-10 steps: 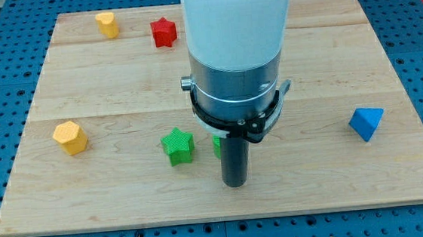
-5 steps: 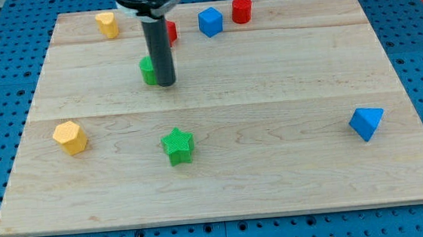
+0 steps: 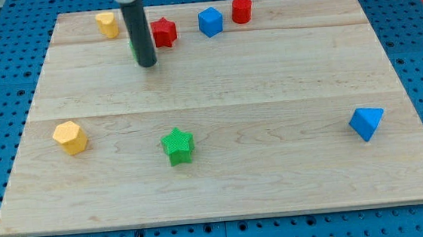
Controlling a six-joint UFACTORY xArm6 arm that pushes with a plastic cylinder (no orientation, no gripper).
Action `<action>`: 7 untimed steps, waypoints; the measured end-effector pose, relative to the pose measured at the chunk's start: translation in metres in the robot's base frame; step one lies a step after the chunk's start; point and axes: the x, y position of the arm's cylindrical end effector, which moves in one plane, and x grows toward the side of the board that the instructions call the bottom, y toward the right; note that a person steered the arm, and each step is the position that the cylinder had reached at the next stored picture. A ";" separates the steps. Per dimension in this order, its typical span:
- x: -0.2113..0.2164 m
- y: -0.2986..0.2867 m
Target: Push the green circle to the left side of the red star
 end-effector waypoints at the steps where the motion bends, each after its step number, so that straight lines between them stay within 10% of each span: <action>1: -0.010 -0.019; 5: -0.051 -0.040; 7: 0.028 -0.046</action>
